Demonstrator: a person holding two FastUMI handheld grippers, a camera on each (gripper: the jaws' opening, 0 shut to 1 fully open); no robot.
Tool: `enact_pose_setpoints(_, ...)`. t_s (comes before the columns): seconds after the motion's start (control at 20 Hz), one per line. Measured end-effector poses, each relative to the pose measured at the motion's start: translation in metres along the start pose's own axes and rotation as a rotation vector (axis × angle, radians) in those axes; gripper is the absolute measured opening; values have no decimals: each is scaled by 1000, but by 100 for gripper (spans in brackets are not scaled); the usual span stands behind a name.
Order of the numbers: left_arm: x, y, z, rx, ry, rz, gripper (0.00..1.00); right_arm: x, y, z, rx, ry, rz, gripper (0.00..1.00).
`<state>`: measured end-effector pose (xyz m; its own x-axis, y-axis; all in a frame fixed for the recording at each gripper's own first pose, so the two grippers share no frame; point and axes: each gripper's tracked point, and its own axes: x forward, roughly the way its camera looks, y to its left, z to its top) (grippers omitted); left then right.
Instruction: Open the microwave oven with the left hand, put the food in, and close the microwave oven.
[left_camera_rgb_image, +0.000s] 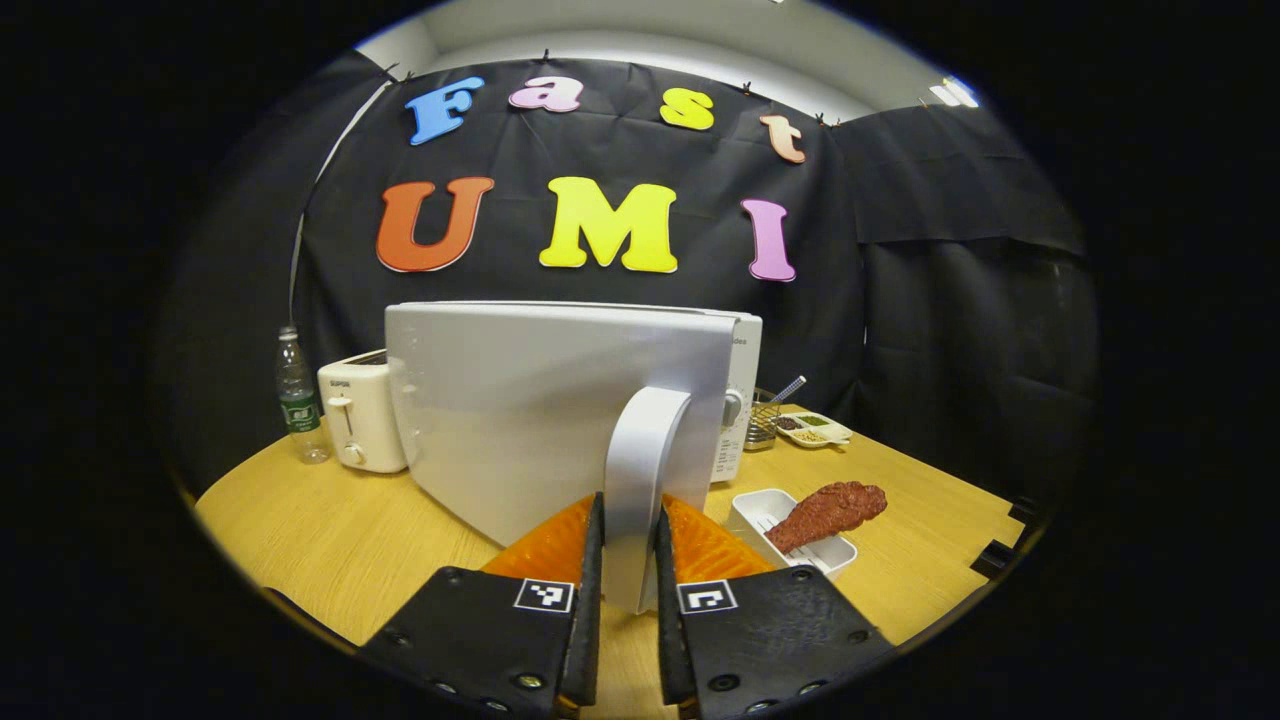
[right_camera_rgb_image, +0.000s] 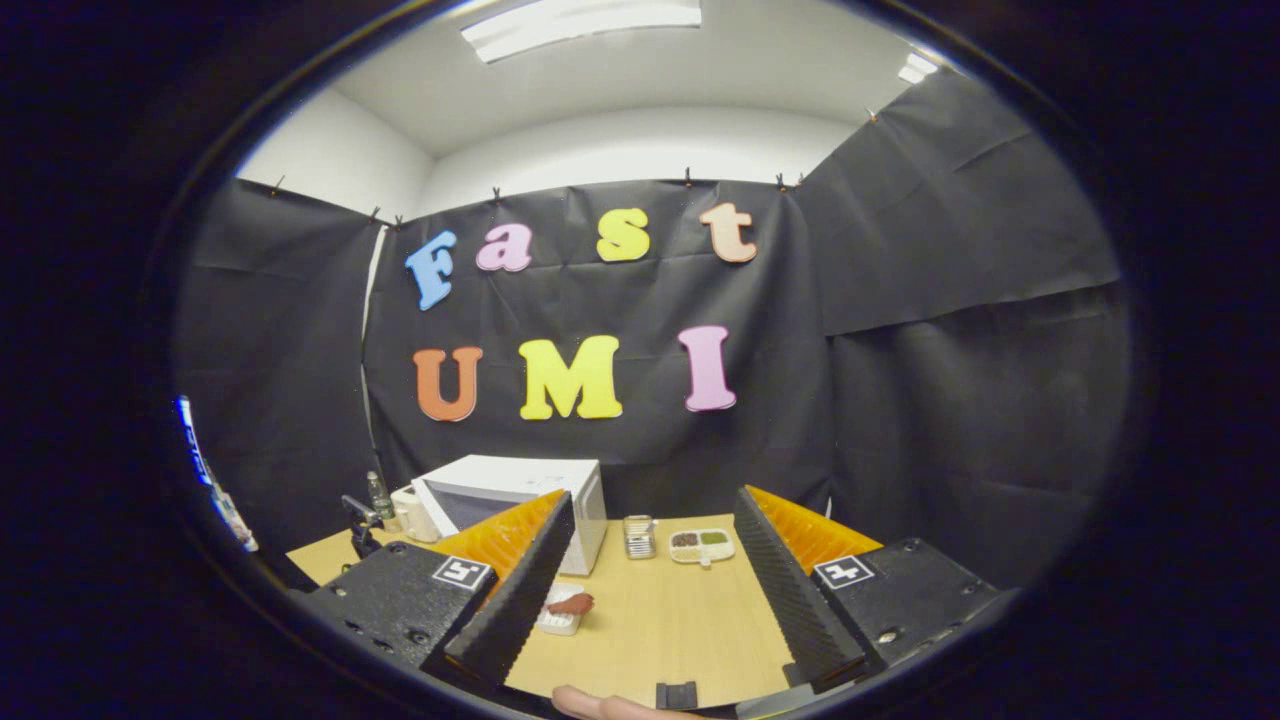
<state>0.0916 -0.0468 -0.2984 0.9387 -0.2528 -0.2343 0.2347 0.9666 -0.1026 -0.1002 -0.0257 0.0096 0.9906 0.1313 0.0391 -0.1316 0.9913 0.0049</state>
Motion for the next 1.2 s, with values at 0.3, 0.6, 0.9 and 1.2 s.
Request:
enact_pose_setpoints(0.3,-86,91,-2,49,-5,134,69,9,17,-15,-25,27,20,94)
enact_pose_setpoints(0.6,-154,123,23,103,-40,226,86,32,42,-29,-53,67,66,100)
enact_pose_setpoints(0.9,-191,115,65,46,-51,262,91,71,55,-44,-51,124,115,100)
enact_pose_setpoints(1.2,-191,102,135,-11,-106,317,92,121,52,-70,-46,205,128,100)
